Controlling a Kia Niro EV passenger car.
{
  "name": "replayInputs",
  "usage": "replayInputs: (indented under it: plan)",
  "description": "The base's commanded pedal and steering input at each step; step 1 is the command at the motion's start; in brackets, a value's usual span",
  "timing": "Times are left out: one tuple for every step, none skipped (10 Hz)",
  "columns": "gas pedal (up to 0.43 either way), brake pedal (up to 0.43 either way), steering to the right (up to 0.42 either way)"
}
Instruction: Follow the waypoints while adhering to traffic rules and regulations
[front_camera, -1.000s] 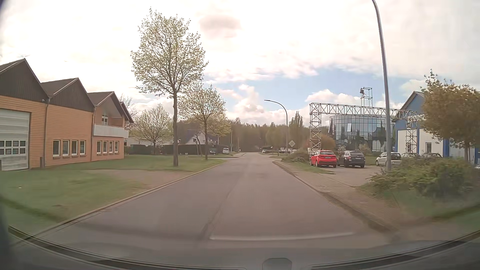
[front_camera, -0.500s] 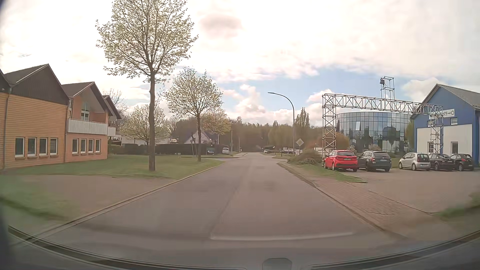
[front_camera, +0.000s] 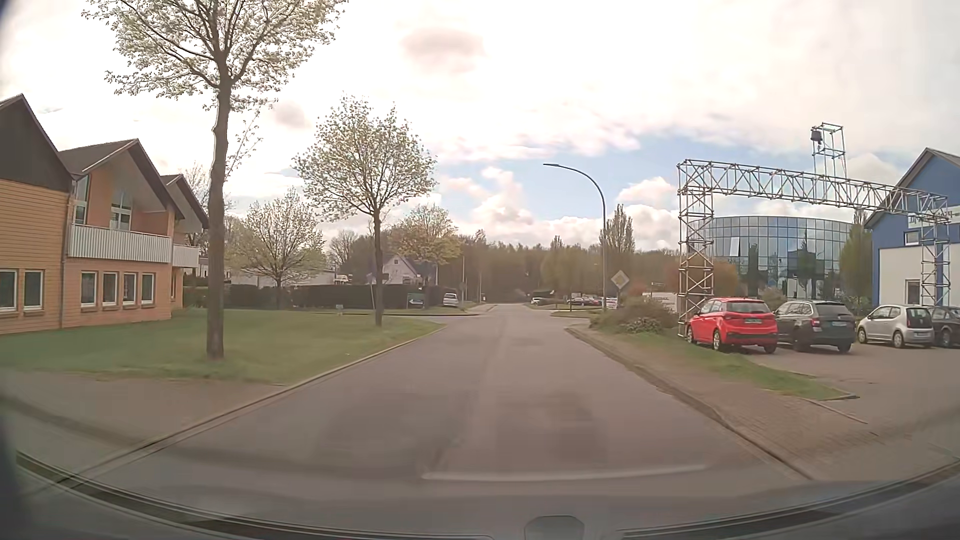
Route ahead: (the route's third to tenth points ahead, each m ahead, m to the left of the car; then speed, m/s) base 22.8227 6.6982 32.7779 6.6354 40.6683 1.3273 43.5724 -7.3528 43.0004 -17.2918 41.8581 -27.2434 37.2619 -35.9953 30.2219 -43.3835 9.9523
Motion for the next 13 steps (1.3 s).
replayInputs:
  plan:
    - [0.079,0.000,-0.005]
    - [0.079,0.000,0.000]
    - [0.079,0.000,0.001]
    - [0.079,0.000,0.002]
    - [0.079,0.000,0.004]
    - [0.079,0.000,0.011]
    - [0.079,0.000,0.012]
    - [0.079,0.000,0.012]
    - [0.079,0.000,0.011]
    - [0.079,0.000,0.008]
    - [0.079,0.000,0.007]
    - [0.047,0.000,0.008]
    - [0.000,0.000,0.007]
